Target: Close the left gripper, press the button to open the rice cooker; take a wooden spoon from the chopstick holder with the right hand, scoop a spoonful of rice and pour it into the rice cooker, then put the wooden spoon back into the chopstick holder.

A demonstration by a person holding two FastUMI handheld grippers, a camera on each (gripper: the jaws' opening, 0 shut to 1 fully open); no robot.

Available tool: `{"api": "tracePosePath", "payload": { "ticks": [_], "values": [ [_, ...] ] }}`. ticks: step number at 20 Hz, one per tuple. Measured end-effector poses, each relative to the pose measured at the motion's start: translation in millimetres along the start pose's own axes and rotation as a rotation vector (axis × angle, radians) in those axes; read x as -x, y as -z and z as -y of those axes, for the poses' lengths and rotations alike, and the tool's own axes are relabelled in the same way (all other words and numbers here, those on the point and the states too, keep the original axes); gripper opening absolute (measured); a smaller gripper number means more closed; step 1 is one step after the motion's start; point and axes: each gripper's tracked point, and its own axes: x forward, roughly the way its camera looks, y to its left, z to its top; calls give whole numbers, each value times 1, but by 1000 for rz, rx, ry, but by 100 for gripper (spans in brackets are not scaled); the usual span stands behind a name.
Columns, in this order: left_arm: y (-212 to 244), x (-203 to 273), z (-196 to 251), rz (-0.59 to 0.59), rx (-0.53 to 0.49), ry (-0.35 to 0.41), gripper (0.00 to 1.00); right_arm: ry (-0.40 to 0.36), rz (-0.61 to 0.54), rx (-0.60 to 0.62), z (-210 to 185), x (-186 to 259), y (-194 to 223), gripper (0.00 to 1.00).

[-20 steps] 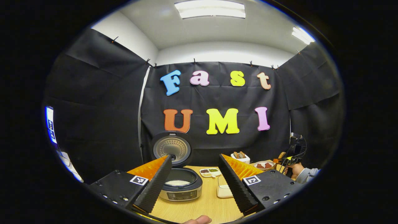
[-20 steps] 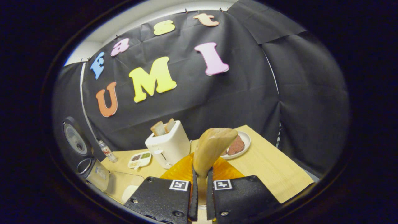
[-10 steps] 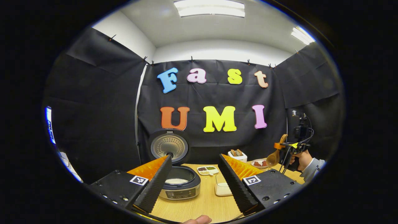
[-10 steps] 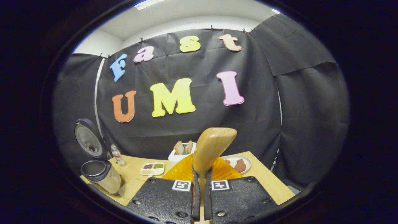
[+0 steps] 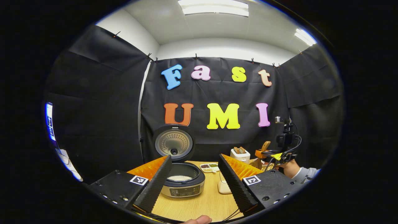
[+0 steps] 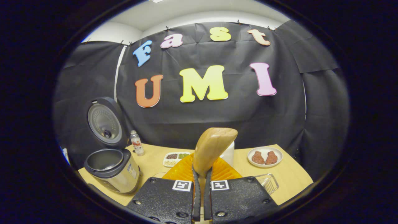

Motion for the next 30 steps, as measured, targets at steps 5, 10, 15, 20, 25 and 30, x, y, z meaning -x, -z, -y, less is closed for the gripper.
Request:
{"api": "tracePosePath", "payload": {
  "ticks": [5,10,15,20,25,30],
  "values": [
    [8,-3,-15,-23,13,-20,95,27,-58,62,-8,-31,44,10],
    [13,-9,-19,-33,18,-27,96,76,-53,174,-2,-40,61,10],
    [18,-12,-17,-44,18,-27,96,80,-58,133,-1,-35,67,10],
    [16,-11,-11,-42,22,-15,96,45,-145,-1,-10,-30,95,10],
    [17,-12,-7,-45,18,-8,96,-1,-205,-105,-30,-28,108,10],
    [18,-12,-7,-54,25,-7,96,-107,-298,-298,-52,-31,114,10]
  ]
}}
